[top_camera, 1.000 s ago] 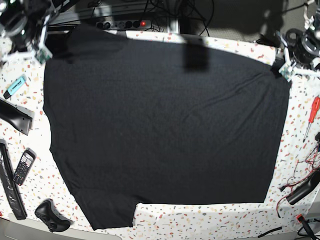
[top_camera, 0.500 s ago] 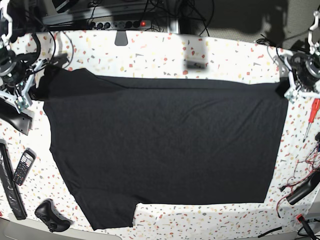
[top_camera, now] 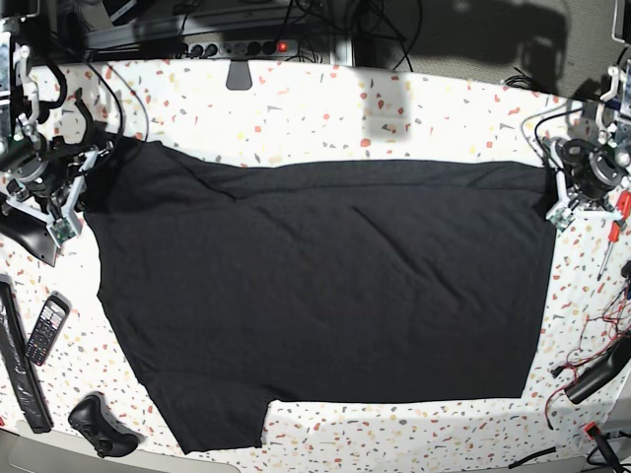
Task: Fold the T-shirt properly
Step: 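Release the corners and regrasp the shirt edge with both grippers, then pull the shirt edge taut with both grippers to flatten it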
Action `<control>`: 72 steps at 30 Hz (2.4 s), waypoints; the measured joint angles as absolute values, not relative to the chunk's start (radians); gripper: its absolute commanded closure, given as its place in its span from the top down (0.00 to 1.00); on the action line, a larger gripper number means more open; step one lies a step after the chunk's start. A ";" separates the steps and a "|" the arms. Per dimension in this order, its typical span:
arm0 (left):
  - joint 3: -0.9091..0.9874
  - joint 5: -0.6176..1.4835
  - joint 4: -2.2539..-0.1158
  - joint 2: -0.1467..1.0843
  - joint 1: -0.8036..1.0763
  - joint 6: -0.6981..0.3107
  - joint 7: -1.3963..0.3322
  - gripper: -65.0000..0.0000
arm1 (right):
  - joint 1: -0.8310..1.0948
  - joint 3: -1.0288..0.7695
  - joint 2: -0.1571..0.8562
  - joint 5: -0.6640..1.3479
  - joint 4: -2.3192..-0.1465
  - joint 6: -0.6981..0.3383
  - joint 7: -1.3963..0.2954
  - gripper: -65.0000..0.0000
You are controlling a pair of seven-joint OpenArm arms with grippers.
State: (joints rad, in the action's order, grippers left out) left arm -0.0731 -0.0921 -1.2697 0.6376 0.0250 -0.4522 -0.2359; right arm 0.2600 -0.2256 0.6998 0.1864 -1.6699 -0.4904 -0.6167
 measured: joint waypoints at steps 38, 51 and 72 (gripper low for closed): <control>0.221 0.333 -1.374 0.349 0.109 -0.468 -0.372 0.02 | 0.244 -0.456 0.466 0.492 -1.599 -0.533 -0.663 0.00; 0.223 0.366 -1.268 0.356 0.140 -0.479 -0.339 0.00 | 0.297 -0.456 0.416 0.373 -1.522 -0.625 -0.643 0.00; 0.226 0.351 -1.515 0.491 0.454 -0.464 -0.368 0.00 | 0.521 -0.638 0.481 0.279 -1.672 -0.663 -0.664 0.00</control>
